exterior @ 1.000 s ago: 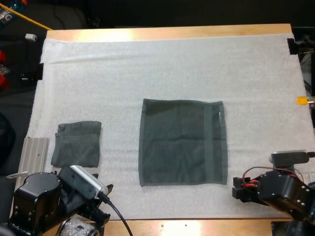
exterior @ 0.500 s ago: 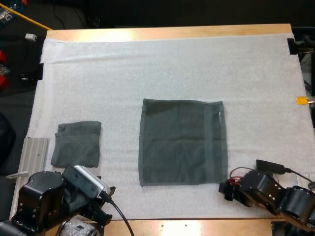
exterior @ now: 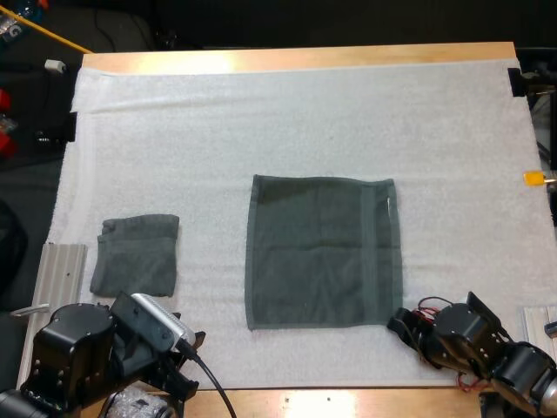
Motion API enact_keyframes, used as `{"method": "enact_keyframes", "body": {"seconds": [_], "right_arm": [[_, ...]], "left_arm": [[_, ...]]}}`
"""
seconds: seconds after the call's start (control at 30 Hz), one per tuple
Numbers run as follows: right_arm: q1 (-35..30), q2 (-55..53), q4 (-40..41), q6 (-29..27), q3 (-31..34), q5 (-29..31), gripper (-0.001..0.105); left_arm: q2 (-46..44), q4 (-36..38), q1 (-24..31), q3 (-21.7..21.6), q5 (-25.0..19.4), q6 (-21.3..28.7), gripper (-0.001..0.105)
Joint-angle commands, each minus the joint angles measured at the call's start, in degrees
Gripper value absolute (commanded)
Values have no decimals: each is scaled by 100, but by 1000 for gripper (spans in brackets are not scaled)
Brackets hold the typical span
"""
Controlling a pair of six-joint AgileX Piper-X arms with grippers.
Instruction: Pick towel from pile, fold and stack
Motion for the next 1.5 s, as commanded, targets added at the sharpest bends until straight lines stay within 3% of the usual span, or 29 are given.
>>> {"method": "enact_keyframes", "body": {"seconds": [0.0, 0.5, 0.67, 0.93, 1.1, 1.3, 1.47], "right_arm": [[-32, -16, -106, 47, 21, 12, 51], [-32, 183, -929, 550, 311, 263, 51], [-32, 701, -1475, 557, 200, 278, 51], [-32, 1207, -1533, 600, -19, 339, 50], [-32, 1318, -1616, 600, -46, 339, 34], [-32, 1318, -1615, 576, -46, 339, 3], [-32, 1318, -1615, 245, -46, 339, 0]], "left_arm": [[-20, 41, 4, 3, 49, -48, 43], [-20, 41, 4, 3, 90, -48, 43], [-20, 41, 4, 3, 90, -48, 43], [-20, 58, 4, 3, 90, -48, 43], [-20, 58, 4, 3, 90, -3, 43], [-20, 58, 4, 3, 90, 37, 43], [-20, 52, 4, 3, 90, 36, 43]]}}
